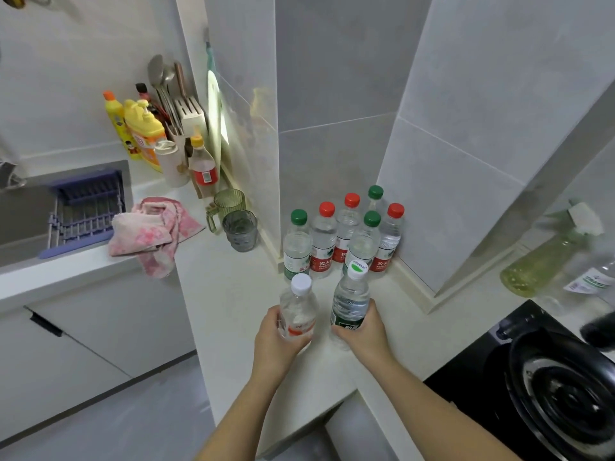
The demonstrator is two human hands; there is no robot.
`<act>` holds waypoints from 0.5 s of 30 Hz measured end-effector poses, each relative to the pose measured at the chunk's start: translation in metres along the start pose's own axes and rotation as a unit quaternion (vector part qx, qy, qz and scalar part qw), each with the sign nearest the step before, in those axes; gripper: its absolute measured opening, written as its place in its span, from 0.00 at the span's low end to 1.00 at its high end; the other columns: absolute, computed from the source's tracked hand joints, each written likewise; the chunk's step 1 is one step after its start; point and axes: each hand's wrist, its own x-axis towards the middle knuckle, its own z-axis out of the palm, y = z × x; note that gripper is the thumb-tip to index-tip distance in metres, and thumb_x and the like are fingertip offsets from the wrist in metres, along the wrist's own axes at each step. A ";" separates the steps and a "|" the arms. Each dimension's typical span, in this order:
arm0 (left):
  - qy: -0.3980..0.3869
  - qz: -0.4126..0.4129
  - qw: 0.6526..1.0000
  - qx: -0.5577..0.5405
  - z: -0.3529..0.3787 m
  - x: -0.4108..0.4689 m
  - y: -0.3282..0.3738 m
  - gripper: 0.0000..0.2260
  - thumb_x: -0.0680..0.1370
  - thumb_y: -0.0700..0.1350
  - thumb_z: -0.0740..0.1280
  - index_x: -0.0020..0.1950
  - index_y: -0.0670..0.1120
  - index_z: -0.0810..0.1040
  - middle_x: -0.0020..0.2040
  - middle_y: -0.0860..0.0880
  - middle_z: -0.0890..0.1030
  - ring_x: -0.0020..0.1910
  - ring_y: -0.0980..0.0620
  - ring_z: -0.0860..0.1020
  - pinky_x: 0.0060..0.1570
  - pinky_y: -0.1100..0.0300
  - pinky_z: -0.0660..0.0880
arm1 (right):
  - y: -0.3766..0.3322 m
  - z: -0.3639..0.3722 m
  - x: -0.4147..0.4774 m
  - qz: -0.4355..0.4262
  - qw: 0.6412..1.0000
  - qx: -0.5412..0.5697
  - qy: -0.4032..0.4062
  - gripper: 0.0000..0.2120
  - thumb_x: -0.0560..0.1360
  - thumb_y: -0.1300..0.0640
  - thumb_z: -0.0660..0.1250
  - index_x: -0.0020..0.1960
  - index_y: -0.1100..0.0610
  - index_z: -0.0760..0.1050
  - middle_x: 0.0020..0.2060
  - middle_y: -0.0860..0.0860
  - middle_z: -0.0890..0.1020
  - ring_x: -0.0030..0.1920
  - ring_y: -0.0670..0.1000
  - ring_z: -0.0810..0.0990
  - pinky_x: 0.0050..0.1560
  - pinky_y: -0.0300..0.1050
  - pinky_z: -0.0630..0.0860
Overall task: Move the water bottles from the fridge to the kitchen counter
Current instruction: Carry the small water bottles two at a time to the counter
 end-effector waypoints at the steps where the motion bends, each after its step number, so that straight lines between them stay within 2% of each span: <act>1: 0.000 0.001 1.000 -0.003 0.000 0.001 -0.002 0.22 0.64 0.46 0.79 0.50 0.59 0.72 0.48 0.58 0.81 0.44 0.71 0.77 0.40 0.68 0.72 | 0.001 0.000 0.001 -0.002 1.000 0.001 -0.002 0.29 0.62 0.65 0.80 0.57 0.58 0.71 0.51 0.53 0.81 0.51 0.52 0.81 0.52 0.47 0.78; 3: -0.002 0.002 1.000 -0.009 0.000 0.004 -0.005 0.22 0.65 0.46 0.79 0.51 0.59 0.72 0.48 0.58 0.81 0.44 0.70 0.77 0.41 0.67 0.72 | 0.004 0.000 0.004 -0.006 1.000 0.005 -0.009 0.28 0.62 0.65 0.80 0.57 0.57 0.72 0.51 0.52 0.81 0.51 0.51 0.81 0.52 0.47 0.78; 6: -0.013 0.008 1.000 -0.010 0.001 0.007 -0.007 0.22 0.64 0.47 0.79 0.51 0.59 0.72 0.49 0.58 0.80 0.45 0.70 0.77 0.41 0.67 0.73 | 0.008 -0.002 0.006 -0.016 0.999 0.012 -0.029 0.27 0.62 0.66 0.80 0.56 0.54 0.72 0.51 0.52 0.81 0.53 0.50 0.82 0.50 0.41 0.78; 9: -0.030 0.017 0.999 0.004 -0.001 0.010 -0.011 0.23 0.63 0.53 0.78 0.52 0.60 0.71 0.50 0.59 0.80 0.46 0.67 0.78 0.45 0.63 0.76 | 0.015 -0.003 0.008 -0.013 0.999 0.008 -0.042 0.29 0.63 0.66 0.80 0.60 0.58 0.72 0.54 0.55 0.81 0.55 0.53 0.81 0.56 0.50 0.79; 11: -0.047 0.029 0.998 0.034 -0.005 0.012 -0.021 0.25 0.64 0.52 0.79 0.55 0.58 0.71 0.53 0.58 0.79 0.51 0.62 0.78 0.50 0.59 0.76 | 0.021 -0.002 0.006 0.003 1.000 -0.014 -0.027 0.31 0.62 0.63 0.81 0.61 0.60 0.72 0.55 0.56 0.79 0.56 0.55 0.80 0.58 0.55 0.78; 15: -0.060 0.030 0.993 0.100 -0.007 0.018 -0.038 0.25 0.67 0.48 0.79 0.60 0.49 0.74 0.54 0.53 0.79 0.54 0.52 0.77 0.55 0.54 0.75 | 0.028 0.001 0.003 0.038 0.998 -0.059 0.001 0.36 0.61 0.59 0.83 0.63 0.57 0.68 0.55 0.54 0.78 0.51 0.53 0.79 0.53 0.51 0.78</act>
